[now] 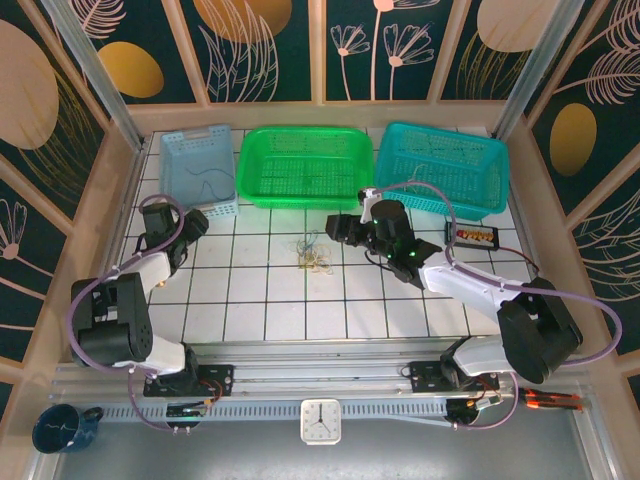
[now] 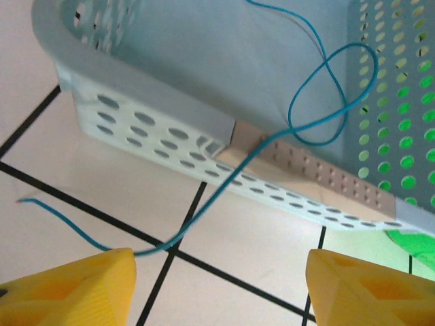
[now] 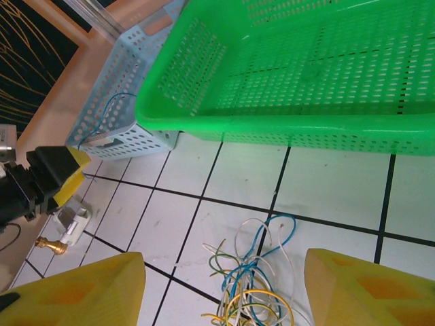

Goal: Untangle the cables

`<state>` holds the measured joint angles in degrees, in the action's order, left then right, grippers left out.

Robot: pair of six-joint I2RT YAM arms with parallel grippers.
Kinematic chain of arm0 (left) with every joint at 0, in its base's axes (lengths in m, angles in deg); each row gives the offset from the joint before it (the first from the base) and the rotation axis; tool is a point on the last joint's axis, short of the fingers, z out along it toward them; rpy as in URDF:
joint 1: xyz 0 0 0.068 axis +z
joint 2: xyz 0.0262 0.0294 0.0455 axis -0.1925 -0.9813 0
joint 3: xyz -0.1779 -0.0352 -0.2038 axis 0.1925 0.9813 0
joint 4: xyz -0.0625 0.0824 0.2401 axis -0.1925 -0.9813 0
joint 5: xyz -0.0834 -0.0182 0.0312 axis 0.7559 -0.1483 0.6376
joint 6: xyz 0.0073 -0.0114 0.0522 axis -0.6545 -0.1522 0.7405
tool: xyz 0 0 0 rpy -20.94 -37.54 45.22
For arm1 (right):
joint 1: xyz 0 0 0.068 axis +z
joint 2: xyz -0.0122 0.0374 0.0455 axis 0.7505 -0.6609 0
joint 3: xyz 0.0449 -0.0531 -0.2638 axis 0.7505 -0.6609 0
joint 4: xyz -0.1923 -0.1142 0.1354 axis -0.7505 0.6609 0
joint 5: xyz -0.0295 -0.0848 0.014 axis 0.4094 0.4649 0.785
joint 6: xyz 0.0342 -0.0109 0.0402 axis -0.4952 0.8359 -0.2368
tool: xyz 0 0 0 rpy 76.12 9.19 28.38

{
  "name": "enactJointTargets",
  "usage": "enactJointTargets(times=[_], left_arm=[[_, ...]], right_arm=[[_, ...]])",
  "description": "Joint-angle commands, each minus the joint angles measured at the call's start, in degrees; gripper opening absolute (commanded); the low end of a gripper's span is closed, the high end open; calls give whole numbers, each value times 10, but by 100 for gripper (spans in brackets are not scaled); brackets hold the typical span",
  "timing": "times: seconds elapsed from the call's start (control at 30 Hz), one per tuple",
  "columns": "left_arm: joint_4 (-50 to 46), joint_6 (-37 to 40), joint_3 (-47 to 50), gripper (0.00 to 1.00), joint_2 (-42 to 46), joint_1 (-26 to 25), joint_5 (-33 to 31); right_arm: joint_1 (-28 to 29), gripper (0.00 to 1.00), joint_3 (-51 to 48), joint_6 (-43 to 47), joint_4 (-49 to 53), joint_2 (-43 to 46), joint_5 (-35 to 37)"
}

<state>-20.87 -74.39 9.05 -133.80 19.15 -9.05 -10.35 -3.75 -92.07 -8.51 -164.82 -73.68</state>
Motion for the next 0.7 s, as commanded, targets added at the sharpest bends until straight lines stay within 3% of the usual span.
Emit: enactJointTargets(times=[0.0,0.23,0.47,0.67], left_arm=[[40,-16,13,63,13,5,26],[51,-16,2,50,8,5,44],[-13,-30,-68,53,51,5,59],[-150,46,-224,59,-4,5,55]], right_arm=[[-5,63,-7,-6,-25,-6,-11],[-4,63,-15,-6,-25,1,-7],[-5,63,-22,-7,-26,9,-2],[-4,63,-19,-7,-29,1,-9]])
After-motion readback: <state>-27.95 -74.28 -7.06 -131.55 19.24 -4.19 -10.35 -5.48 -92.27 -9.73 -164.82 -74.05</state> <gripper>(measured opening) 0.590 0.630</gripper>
